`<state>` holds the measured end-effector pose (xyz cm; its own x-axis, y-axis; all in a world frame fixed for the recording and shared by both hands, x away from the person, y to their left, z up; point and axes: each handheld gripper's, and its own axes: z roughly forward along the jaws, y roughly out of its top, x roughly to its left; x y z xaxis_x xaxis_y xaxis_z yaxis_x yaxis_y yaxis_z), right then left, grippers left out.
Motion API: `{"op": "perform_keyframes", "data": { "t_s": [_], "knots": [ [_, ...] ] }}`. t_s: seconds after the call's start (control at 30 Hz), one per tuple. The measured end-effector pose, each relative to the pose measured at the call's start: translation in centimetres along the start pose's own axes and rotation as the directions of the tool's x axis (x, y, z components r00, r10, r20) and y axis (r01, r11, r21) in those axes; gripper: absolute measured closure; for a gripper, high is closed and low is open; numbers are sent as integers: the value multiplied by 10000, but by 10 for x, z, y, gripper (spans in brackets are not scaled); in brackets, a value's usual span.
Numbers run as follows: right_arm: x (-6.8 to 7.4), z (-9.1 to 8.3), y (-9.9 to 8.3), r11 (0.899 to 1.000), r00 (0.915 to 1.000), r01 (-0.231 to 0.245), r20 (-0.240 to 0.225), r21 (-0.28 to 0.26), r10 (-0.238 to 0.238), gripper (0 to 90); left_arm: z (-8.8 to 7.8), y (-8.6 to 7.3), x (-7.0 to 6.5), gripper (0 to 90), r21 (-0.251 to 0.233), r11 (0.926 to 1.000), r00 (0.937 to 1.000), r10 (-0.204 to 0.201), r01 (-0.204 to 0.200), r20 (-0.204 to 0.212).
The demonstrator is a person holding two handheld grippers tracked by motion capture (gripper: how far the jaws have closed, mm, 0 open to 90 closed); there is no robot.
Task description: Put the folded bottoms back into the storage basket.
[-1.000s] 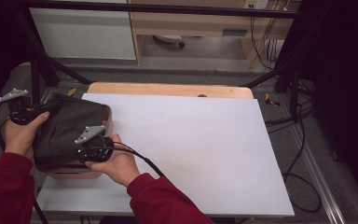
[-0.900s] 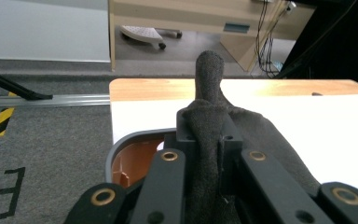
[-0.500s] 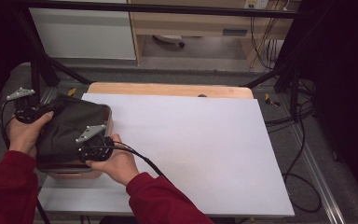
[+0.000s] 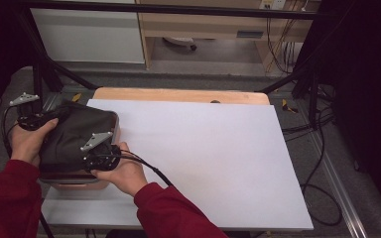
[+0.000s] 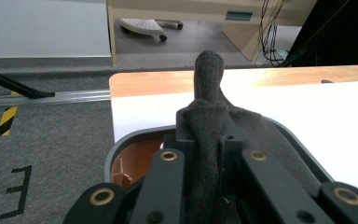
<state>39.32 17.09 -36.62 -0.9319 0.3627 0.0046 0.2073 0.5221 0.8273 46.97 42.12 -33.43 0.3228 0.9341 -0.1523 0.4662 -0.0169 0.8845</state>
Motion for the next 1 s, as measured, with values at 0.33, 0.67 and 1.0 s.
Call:
{"op": "perform_keyframes", "data": {
  "t_s": [0.33, 0.67, 1.0],
  "knots": [
    [0, 2, -1, 10000, 10000, -25, 26, 94, 24, 610, 1, -4, 1, 832, -7, 10000, 10000, -15, 15, 0],
    [0, 5, -2, 9999, 10000, -11, 31, 167, 11, 606, 3, -8, 3, 830, 49, 10000, 10000, -9, 9, -15],
    [2, 5, -1, 9996, 10000, -44, 4, 274, 44, 599, 6, -12, 1, 826, 329, 9991, 9994, 264, -257, -206]
  ]
}}
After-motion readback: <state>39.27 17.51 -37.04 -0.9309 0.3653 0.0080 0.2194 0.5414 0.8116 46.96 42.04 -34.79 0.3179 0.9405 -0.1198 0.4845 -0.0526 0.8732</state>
